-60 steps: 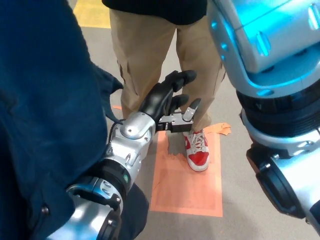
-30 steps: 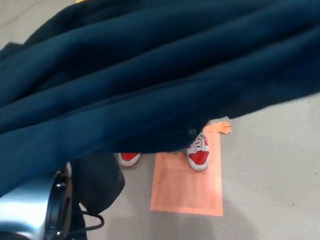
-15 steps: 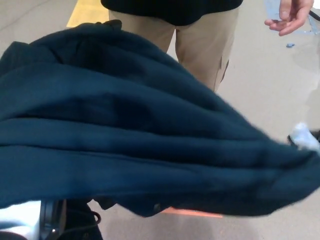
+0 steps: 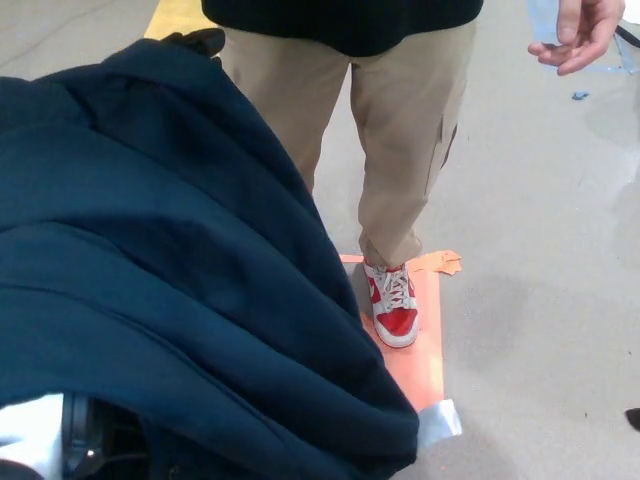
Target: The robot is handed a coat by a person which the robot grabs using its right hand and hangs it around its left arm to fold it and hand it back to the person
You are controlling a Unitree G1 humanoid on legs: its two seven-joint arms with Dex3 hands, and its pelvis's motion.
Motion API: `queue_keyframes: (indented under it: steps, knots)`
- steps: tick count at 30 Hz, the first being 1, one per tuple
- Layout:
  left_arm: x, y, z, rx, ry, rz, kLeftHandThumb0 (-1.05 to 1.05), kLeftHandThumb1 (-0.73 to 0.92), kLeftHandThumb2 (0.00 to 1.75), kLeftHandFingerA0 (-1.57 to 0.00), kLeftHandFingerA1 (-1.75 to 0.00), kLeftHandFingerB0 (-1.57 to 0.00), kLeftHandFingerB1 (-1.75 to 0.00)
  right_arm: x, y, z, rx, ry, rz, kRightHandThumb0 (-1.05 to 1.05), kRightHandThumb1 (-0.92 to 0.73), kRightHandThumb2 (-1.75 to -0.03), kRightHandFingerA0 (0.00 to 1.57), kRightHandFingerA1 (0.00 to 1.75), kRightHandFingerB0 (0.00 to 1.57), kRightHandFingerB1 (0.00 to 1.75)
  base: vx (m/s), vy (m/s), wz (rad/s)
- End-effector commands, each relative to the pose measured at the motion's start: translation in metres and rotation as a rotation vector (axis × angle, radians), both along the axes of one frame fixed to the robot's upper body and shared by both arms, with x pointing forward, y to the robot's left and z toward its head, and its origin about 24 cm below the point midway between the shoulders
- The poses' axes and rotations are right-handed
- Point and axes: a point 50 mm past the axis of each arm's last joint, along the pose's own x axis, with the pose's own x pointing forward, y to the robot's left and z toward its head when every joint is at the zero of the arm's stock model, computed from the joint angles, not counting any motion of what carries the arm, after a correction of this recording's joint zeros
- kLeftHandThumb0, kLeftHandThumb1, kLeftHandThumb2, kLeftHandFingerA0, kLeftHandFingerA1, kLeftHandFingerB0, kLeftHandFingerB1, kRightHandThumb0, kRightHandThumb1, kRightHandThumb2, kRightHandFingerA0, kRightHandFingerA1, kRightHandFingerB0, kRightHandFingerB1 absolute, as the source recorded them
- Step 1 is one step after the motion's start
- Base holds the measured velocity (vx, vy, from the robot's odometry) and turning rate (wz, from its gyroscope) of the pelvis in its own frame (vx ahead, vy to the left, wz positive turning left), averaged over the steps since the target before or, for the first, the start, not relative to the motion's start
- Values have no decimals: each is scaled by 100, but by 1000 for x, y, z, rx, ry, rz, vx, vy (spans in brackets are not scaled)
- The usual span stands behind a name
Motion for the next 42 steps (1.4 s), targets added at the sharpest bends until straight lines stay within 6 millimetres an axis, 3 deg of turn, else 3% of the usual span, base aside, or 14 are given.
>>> queue_keyframes:
  steps: [1, 15, 16, 20, 21, 22, 24, 25, 29, 30, 32, 34, 35, 42]
  knots:
    - [5, 7, 28, -25, -71, -3, -84, 72, 106, -5, -28, -11, -33, -5, -36, 12, 442, 1, -244, -82, -48, -86, 0, 0, 7, 13, 0, 0, 0]
    - [2, 18, 30, -32, -97, -25, -81, 72, 106, 0, -31, -16, -38, 8, -13, -41, 301, -316, -627, -90, -68, -101, 0, 11, 0, 7, 0, 0, 0]
    - [1, 17, 29, -36, -97, -30, -83, 81, 74, -10, -25, -16, -27, 6, -6, -48, 278, -303, -632, -86, -64, -101, 0, 15, 2, 15, 0, 0, 0]
    - [2, 14, 32, -41, -120, -45, -78, 73, 102, -5, -34, -10, -37, -2, 6, -67, 161, -248, -629, -86, -61, -100, 0, 23, 14, 24, 0, 0, 0]
    - [2, 14, 34, -41, -124, -46, -75, 89, 67, -10, -26, -16, -27, -5, 6, -70, 127, -233, -621, -89, -64, -73, 6, 22, 9, 22, 0, 0, 0]
    - [2, 13, 35, -40, -126, -47, -78, 71, 106, 0, -35, -16, -44, -7, 6, -72, 103, -224, -613, -84, -75, -63, 3, 24, 6, 24, 0, 0, 0]
    - [3, 12, 37, -42, -123, -43, -81, 72, 105, -3, -32, -13, -37, -10, 4, -73, 87, -216, -603, -83, -58, -99, 0, 22, 9, 22, 0, 0, 0]
    - [3, 12, 37, -41, -122, -44, -74, 68, 106, -3, -33, -5, -37, -13, 3, -74, 70, -207, -600, -92, -64, -74, 6, 22, 8, 21, 0, 0, 0]
    - [3, 12, 38, -35, -123, -47, -88, 74, 105, -1, -32, -13, -40, -20, 1, -80, 38, -167, -587, -85, -58, -97, 5, 22, 6, 20, 0, 0, 0]
    - [3, 12, 38, -35, -124, -51, -87, 74, 105, -2, -33, -13, -41, -22, 1, -81, 40, -162, -587, -87, -76, -63, 3, 24, 4, 24, 0, 0, 0]
    - [3, 12, 37, -36, -122, -57, -87, 73, 105, -1, -33, -14, -42, -24, 2, -82, 37, -154, -583, -87, -60, -96, 5, 21, 5, 18, 0, 0, 0]
    - [3, 10, 36, -35, -119, -59, -80, 84, 69, -10, -26, -17, -28, -26, 1, -84, 30, -139, -587, -87, -77, -63, 3, 25, 3, 24, 0, 0, 0]
    - [3, 10, 35, -35, -116, -60, -75, 68, 104, -1, -36, -9, -40, -27, 1, -85, 27, -133, -590, -83, -59, -100, 0, 23, 10, 23, 0, 0, 0]
    - [2, 9, 33, -36, -112, -59, -84, 72, 104, 0, -34, -16, -43, -32, -2, -88, 20, -94, -621, -85, -60, -99, 3, 21, 7, 19, 0, 0, 0]
